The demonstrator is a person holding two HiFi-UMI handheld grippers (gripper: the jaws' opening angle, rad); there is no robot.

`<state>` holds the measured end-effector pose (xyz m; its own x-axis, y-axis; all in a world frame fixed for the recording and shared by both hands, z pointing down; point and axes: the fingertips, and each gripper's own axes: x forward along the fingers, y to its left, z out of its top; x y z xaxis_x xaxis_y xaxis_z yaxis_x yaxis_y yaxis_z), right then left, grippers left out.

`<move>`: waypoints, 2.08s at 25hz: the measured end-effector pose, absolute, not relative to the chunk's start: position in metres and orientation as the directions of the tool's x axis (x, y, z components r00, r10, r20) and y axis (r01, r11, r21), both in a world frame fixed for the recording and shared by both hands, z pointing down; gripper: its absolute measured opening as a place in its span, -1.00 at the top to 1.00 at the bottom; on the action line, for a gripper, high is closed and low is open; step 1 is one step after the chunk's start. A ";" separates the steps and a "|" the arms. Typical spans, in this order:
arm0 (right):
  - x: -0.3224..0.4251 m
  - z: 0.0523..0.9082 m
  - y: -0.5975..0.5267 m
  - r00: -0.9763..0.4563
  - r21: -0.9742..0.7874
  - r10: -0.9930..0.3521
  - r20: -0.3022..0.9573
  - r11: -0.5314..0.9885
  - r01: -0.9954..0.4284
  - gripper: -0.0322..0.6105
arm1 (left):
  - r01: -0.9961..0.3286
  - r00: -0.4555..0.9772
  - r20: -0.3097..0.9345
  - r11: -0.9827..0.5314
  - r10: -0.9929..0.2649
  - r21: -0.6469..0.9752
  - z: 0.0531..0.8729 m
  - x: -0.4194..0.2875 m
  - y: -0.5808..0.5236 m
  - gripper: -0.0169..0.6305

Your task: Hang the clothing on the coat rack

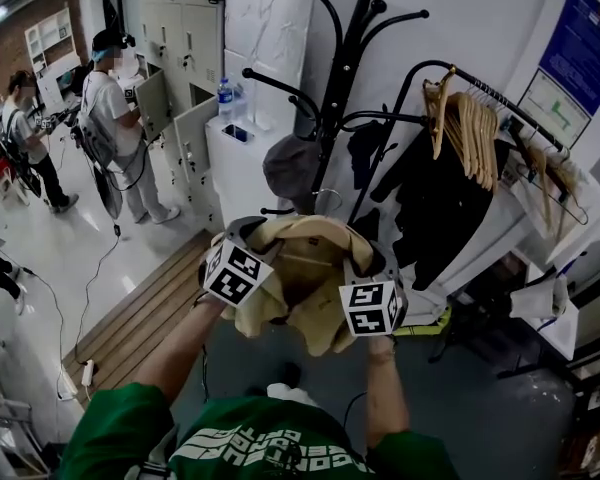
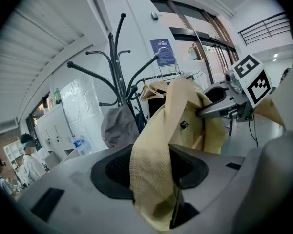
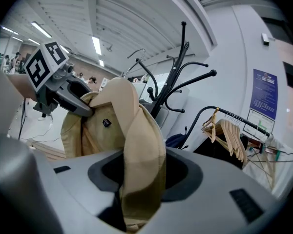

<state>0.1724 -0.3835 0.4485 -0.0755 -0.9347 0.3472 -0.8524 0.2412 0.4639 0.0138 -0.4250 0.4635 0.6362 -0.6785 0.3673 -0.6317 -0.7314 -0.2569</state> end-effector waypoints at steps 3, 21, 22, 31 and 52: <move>0.176 0.445 -0.399 -0.080 0.467 -0.935 0.344 0.244 -0.850 0.35 | -0.638 0.632 0.362 -0.725 -0.686 -0.259 0.459 0.017 -0.440 0.34; 0.187 0.441 -0.480 -0.112 0.456 -0.927 0.358 0.278 -0.845 0.35 | -0.660 0.605 0.369 -0.703 -0.706 -0.264 0.454 0.027 -0.515 0.34; 0.187 0.442 -0.484 -0.114 0.455 -0.926 0.361 0.281 -0.845 0.35 | -0.660 0.604 0.371 -0.704 -0.705 -0.262 0.455 0.027 -0.519 0.34; 0.188 0.460 -0.508 -0.121 0.445 -0.911 0.395 0.305 -0.842 0.35 | -0.665 0.595 0.402 -0.707 -0.696 -0.239 0.474 0.028 -0.541 0.34; 0.191 0.493 -0.536 -0.125 0.415 -0.883 0.453 0.334 -0.846 0.35 | -0.671 0.577 0.448 -0.709 -0.683 -0.215 0.505 0.031 -0.568 0.34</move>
<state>0.1912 -0.5359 0.4929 -0.1255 -0.8826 0.4530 -0.8463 0.3335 0.4154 0.0306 -0.5683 0.5053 0.5774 -0.6826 0.4480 -0.6715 -0.7091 -0.2150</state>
